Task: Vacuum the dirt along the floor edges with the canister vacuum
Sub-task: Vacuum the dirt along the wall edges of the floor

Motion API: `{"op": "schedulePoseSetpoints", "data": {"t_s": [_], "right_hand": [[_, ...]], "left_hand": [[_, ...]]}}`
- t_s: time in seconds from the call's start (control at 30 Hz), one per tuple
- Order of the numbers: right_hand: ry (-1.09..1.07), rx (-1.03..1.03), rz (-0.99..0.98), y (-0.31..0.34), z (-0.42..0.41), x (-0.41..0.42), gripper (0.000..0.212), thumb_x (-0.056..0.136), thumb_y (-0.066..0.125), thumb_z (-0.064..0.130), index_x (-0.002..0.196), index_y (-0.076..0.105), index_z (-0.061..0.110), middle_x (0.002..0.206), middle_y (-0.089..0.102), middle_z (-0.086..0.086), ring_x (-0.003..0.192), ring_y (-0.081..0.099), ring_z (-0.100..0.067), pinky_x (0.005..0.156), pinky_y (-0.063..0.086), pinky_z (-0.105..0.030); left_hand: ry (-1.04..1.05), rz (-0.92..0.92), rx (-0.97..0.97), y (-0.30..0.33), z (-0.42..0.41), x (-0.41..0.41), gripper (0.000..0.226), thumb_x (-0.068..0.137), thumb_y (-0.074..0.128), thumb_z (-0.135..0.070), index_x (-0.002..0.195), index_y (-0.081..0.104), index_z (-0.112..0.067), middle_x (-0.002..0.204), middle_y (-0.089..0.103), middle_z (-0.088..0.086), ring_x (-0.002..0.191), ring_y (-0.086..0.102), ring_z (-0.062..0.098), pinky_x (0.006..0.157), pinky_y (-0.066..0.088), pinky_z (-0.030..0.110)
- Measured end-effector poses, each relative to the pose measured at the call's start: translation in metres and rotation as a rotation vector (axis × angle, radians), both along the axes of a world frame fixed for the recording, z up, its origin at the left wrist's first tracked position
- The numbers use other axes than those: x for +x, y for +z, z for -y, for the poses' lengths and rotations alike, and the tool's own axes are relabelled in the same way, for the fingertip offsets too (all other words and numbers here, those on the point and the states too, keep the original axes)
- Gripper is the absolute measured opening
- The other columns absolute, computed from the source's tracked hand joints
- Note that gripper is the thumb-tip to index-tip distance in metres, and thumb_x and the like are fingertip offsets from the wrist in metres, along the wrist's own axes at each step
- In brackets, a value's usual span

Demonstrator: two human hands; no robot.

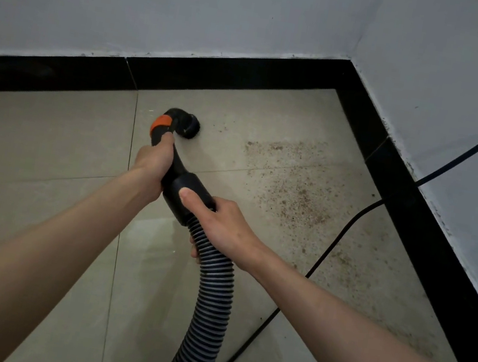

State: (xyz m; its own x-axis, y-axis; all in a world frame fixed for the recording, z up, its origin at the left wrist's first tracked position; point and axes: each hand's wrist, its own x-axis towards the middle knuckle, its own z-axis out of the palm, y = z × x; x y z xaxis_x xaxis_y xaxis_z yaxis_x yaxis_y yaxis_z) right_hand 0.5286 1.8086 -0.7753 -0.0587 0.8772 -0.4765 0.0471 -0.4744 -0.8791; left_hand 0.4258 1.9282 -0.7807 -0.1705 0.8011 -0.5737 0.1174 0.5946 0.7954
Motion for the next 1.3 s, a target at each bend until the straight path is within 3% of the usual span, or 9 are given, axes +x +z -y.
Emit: {"op": "schedulePoseSetpoints", "data": {"t_s": [0.2, 0.33, 0.43, 0.6, 0.73, 0.9, 1.1, 1.3], "right_hand": [[-0.109, -0.051, 0.007, -0.014, 0.002, 0.008, 0.043, 0.088, 0.060, 0.052, 0.089, 0.055, 0.009, 0.067, 0.060, -0.008, 0.045, 0.060, -0.020, 0.050, 0.052, -0.030], [-0.166, -0.050, 0.000, -0.020, 0.007, 0.019, 0.042, 0.089, 0.060, 0.051, 0.087, 0.055, 0.009, 0.067, 0.060, -0.010, 0.045, 0.059, -0.021, 0.050, 0.052, -0.032], [-0.155, -0.034, 0.011, -0.017, -0.002, 0.023, 0.042, 0.089, 0.060, 0.050, 0.086, 0.055, 0.008, 0.067, 0.060, -0.010, 0.045, 0.059, -0.020, 0.048, 0.051, -0.030], [-0.075, -0.013, 0.033, -0.008, -0.042, 0.027, 0.044, 0.090, 0.060, 0.050, 0.086, 0.056, 0.007, 0.064, 0.060, -0.009, 0.046, 0.060, -0.020, 0.050, 0.053, -0.030], [-0.062, -0.013, 0.040, -0.011, -0.058, 0.026, 0.045, 0.089, 0.061, 0.052, 0.086, 0.057, 0.007, 0.065, 0.060, -0.008, 0.046, 0.061, -0.019, 0.049, 0.052, -0.029], [-0.151, -0.052, 0.068, -0.022, -0.043, 0.032, 0.048, 0.087, 0.060, 0.054, 0.092, 0.057, 0.006, 0.074, 0.062, -0.011, 0.046, 0.062, -0.019, 0.048, 0.051, -0.028], [-0.213, -0.034, 0.118, -0.027, -0.035, 0.071, 0.042, 0.089, 0.061, 0.050, 0.086, 0.057, 0.008, 0.065, 0.061, -0.009, 0.047, 0.061, -0.022, 0.050, 0.053, -0.031], [-0.371, -0.062, 0.124, -0.034, -0.053, 0.102, 0.046, 0.085, 0.064, 0.053, 0.084, 0.060, 0.008, 0.068, 0.064, -0.010, 0.047, 0.063, -0.021, 0.054, 0.056, -0.033]], "left_hand": [[-0.056, -0.009, 0.015, -0.008, 0.004, 0.021, 0.039, 0.097, 0.041, -0.043, 0.115, 0.044, -0.008, 0.085, 0.053, 0.007, 0.075, 0.055, 0.020, 0.059, 0.046, 0.028], [-0.115, -0.011, 0.012, -0.010, 0.004, 0.041, 0.039, 0.098, 0.041, -0.044, 0.113, 0.044, -0.008, 0.088, 0.055, 0.008, 0.086, 0.059, 0.024, 0.071, 0.051, 0.032], [-0.126, -0.039, 0.024, -0.009, -0.005, 0.047, 0.035, 0.098, 0.040, -0.043, 0.108, 0.042, -0.010, 0.083, 0.052, 0.006, 0.075, 0.055, 0.019, 0.062, 0.047, 0.027], [-0.013, -0.065, 0.057, -0.005, -0.039, 0.040, 0.049, 0.097, 0.041, -0.042, 0.128, 0.046, -0.005, 0.105, 0.058, 0.011, 0.088, 0.056, 0.023, 0.075, 0.047, 0.033], [0.017, -0.036, 0.057, -0.008, -0.053, 0.038, 0.050, 0.097, 0.043, -0.041, 0.131, 0.045, -0.005, 0.106, 0.058, 0.011, 0.089, 0.056, 0.023, 0.078, 0.048, 0.033], [-0.128, 0.020, 0.021, -0.018, -0.051, 0.053, 0.047, 0.097, 0.042, -0.043, 0.123, 0.046, -0.004, 0.085, 0.054, 0.006, 0.078, 0.056, 0.020, 0.074, 0.048, 0.034], [-0.247, 0.143, -0.025, -0.022, -0.044, 0.089, 0.040, 0.098, 0.043, -0.042, 0.115, 0.044, -0.006, 0.089, 0.054, 0.007, 0.084, 0.057, 0.022, 0.079, 0.050, 0.037], [-0.294, 0.144, -0.010, -0.023, -0.069, 0.129, 0.048, 0.097, 0.046, -0.041, 0.127, 0.044, -0.004, 0.101, 0.058, 0.010, 0.093, 0.059, 0.025, 0.082, 0.052, 0.041]]}}
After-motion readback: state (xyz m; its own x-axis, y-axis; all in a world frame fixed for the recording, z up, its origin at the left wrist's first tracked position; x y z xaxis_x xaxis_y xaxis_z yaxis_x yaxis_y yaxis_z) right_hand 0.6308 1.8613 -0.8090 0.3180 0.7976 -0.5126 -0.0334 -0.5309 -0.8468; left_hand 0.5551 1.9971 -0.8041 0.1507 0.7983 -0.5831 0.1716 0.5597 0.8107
